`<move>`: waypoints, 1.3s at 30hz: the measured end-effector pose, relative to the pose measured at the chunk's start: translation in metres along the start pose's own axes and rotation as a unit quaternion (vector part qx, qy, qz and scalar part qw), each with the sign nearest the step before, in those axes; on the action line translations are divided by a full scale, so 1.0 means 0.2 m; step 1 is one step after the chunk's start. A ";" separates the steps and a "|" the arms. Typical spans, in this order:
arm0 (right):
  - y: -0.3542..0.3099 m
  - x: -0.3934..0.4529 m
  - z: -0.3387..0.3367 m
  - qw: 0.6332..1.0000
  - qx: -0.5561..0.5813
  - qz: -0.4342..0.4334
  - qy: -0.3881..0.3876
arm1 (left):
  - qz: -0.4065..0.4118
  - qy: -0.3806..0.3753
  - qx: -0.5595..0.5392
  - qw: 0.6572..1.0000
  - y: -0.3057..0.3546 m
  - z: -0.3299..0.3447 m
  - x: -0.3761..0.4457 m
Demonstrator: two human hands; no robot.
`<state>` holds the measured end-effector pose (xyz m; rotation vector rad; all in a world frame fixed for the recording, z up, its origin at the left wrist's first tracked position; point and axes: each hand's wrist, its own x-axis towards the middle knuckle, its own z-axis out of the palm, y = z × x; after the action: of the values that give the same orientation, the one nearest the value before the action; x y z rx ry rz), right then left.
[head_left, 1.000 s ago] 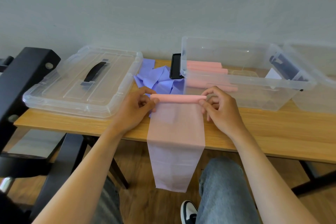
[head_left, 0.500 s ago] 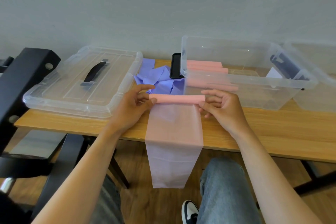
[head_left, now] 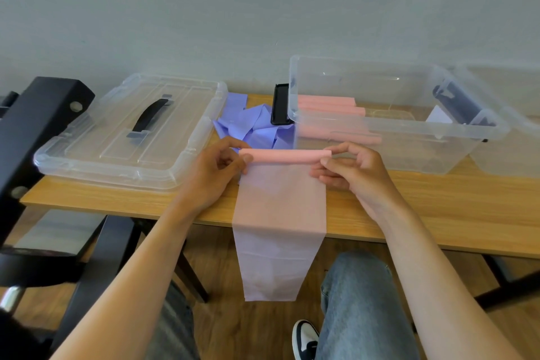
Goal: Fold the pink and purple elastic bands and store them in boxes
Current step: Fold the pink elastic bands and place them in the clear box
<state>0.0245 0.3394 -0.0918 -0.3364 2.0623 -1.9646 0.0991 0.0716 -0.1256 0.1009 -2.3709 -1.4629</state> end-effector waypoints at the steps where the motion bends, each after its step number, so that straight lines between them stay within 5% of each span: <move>1: 0.00 0.00 0.00 1.000 0.016 0.006 0.000 | -0.002 -0.004 -0.005 1.000 0.00 0.00 0.00; 12: 0.03 0.01 -0.03 0.999 -0.026 -0.010 -0.031 | -0.029 -0.014 -0.064 0.997 0.04 -0.01 -0.01; 22: 0.04 0.04 -0.07 0.954 -0.275 -0.115 0.032 | 0.005 -0.009 0.034 0.999 0.02 0.00 -0.01; 31: 0.00 0.00 -0.02 0.997 -0.052 -0.059 0.008 | 0.008 -0.005 -0.030 1.000 0.05 0.00 -0.02; 39: 0.04 0.03 -0.05 0.985 -0.141 -0.100 -0.002 | -0.011 0.015 -0.040 0.999 0.02 -0.01 -0.01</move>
<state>0.0163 0.3468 -0.0996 -0.6281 2.3883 -1.7693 0.1018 0.0716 -0.1223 0.1270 -2.2905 -1.5539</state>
